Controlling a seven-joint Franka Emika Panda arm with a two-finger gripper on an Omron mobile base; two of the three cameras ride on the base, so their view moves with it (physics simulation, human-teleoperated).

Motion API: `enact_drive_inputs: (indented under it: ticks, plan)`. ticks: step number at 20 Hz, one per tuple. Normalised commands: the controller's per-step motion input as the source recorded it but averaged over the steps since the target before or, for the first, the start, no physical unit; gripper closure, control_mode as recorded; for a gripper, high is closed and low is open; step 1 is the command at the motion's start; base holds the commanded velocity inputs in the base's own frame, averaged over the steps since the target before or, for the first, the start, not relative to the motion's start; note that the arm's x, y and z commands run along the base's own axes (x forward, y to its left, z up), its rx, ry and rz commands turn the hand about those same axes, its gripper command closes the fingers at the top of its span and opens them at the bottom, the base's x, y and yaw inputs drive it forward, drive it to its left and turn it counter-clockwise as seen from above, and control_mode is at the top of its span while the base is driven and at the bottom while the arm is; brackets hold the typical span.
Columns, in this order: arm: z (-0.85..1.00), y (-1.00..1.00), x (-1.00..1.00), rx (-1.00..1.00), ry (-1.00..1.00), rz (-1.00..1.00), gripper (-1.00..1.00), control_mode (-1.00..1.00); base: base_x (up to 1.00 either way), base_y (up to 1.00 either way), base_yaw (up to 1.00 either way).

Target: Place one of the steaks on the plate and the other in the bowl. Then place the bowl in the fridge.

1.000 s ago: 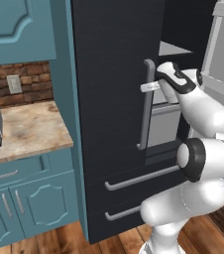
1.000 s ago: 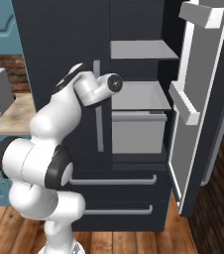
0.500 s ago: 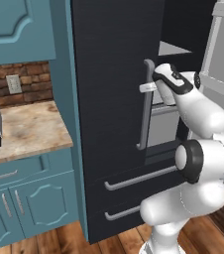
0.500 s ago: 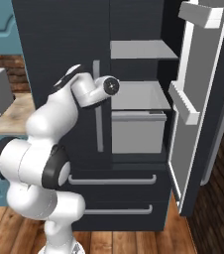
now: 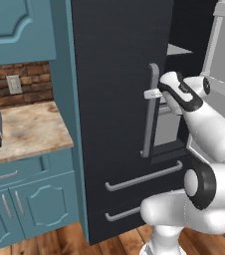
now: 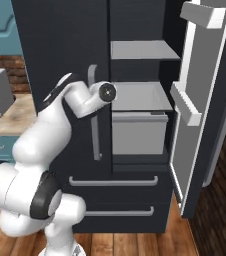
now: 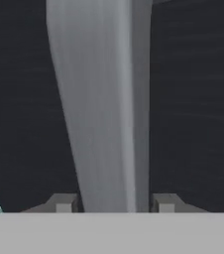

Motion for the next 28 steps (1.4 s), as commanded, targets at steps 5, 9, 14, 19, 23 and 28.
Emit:
enact_drive_inputs:
  ticks: [5,9,14,19,23,28]
  plan:
    - [0.00,-0.05,-0.65,0.00,0.00,0.00,1.00,-1.00,0.00,0.00,0.00]
    - [0.00,-0.06,-0.59,0.00,0.00,0.00,1.00,-1.00,0.00,0.00,0.00]
    - [0.00,-0.10,-0.35,0.00,0.00,0.00,1.00,-1.00,0.00,0.00,0.00]
    - [0.07,-0.55,-0.02,0.00,0.00,0.00,-1.00,-1.00,0.00,0.00,0.00]
    - [0.01,-0.58,-0.79,0.00,0.00,0.00,-1.00,-1.00,0.00,0.00,0.00]
    - [0.00,-0.51,-1.00,0.00,0.00,0.00,-1.00,-1.00,0.00,0.00,0.00]
